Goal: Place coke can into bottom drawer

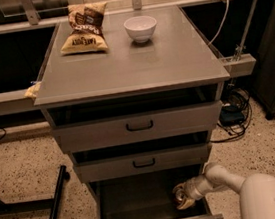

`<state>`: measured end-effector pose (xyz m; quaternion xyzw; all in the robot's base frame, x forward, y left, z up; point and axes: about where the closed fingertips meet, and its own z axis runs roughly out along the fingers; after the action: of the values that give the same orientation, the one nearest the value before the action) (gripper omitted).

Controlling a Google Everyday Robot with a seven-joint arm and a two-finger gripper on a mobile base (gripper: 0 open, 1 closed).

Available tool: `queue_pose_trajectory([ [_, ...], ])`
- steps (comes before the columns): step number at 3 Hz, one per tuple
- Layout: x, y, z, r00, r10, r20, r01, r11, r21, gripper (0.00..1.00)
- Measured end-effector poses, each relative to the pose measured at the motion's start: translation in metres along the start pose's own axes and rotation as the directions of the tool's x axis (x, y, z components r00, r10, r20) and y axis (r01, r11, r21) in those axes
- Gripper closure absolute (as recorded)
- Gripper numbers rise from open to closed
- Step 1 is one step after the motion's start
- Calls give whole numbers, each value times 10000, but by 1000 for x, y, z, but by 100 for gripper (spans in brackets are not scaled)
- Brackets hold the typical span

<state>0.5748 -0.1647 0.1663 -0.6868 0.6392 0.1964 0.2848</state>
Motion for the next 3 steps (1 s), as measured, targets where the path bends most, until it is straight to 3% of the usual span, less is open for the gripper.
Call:
queue_pose_trajectory([
  [2, 0, 0, 0, 10000, 0, 1, 0, 10000, -1, 10],
  [3, 0, 0, 0, 10000, 0, 1, 0, 10000, -2, 0],
])
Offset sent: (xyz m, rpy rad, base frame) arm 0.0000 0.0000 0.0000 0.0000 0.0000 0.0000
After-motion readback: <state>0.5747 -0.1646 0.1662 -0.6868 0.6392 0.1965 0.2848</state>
